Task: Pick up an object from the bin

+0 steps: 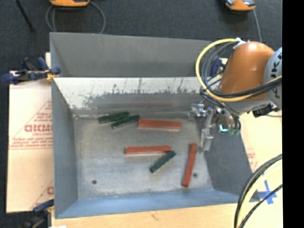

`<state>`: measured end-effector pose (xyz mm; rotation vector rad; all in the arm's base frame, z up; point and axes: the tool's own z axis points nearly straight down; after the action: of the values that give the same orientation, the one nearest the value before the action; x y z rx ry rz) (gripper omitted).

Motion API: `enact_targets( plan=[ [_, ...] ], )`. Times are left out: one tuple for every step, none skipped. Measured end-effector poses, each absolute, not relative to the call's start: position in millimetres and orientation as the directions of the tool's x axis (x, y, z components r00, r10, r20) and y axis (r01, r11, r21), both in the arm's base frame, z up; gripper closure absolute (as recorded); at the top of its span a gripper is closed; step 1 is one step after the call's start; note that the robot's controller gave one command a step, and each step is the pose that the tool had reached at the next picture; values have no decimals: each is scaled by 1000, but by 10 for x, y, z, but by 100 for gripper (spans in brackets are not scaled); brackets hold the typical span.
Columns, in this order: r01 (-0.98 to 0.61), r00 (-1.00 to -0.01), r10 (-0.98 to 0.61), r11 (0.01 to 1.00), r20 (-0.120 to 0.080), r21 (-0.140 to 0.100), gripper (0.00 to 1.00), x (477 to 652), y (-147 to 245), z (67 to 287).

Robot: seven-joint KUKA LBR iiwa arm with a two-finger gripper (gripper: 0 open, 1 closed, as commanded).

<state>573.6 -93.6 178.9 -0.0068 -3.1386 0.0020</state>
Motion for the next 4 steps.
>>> enact_targets(
  plan=[
    [-46, -999, -46, 999, -3, 0, 0, 6325, -105, 683],
    [-27, -1000, -27, 1000, -9, 0, 0, 6288, -189, 1032],
    [57, -998, 57, 998, -8, 1, 0, 6387, -313, 1033],
    [57, -998, 57, 998, -2, 1, 0, 6420, -144, 691]
  ],
)
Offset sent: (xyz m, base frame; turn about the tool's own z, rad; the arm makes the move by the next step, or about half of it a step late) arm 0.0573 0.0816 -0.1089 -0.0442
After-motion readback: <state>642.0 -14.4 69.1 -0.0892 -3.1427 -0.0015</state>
